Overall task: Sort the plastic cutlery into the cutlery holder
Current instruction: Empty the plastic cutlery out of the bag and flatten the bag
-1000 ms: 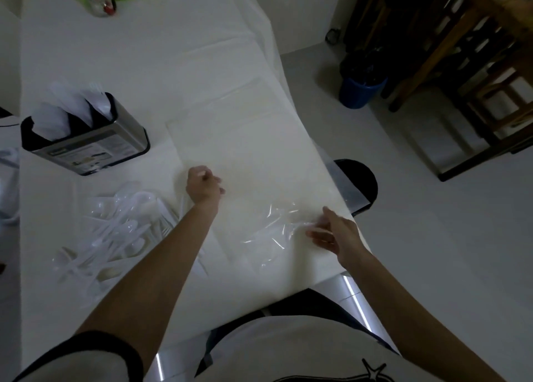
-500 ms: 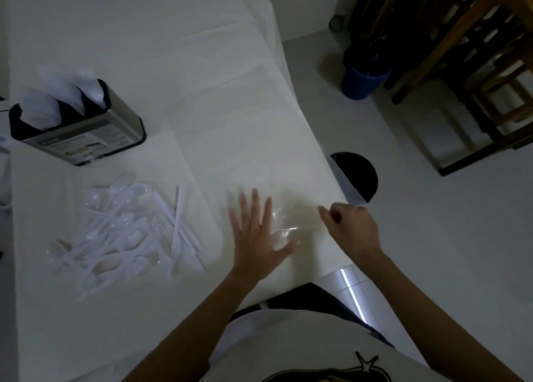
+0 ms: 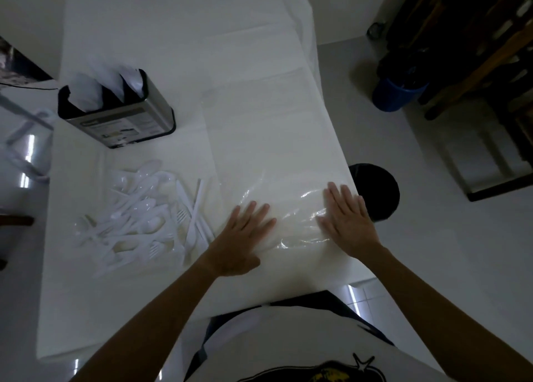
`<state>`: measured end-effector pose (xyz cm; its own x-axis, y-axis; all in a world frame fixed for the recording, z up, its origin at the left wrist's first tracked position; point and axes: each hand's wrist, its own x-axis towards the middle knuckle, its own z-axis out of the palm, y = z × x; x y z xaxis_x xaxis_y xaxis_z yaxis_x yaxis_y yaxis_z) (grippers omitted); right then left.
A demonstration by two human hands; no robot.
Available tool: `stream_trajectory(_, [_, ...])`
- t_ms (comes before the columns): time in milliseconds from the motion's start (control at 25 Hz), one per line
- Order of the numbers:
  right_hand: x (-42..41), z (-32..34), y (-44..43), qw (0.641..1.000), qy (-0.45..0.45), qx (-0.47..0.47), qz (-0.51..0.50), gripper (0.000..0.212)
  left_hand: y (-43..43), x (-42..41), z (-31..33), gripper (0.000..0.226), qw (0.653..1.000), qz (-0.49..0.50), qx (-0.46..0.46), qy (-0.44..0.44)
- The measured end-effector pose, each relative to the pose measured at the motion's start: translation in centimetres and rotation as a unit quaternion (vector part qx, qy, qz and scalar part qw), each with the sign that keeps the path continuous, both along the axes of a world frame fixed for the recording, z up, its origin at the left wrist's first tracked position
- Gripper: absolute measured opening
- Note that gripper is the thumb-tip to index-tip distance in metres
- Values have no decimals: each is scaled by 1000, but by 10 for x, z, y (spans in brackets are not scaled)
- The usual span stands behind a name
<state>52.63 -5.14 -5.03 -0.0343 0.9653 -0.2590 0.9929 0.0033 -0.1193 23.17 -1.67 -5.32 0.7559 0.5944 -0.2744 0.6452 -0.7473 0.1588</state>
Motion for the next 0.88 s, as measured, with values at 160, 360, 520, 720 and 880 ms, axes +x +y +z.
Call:
stream_trajectory(160, [-8,-1,-6,999,23,5,-45,77,1,5,6,92,994,92,-50,-32])
stream_trajectory(360, [-14,-5,-12,998,42,19,-48,75,-1,40,-4,93,966,258,-15,-28])
stream_trajectory(520, [-14,-10,-14,997,40,30,-52,73,-2,42,-7,95,964,265,-3,-19])
stream_trajectory(720, [-25,-2,-11,995,70,46,-48,75,-3,27,8,96,949,307,12,-62])
stream_trajectory(880, [-73,8,10,990,108,83,31,70,-9,-29,29,89,916,379,37,-126])
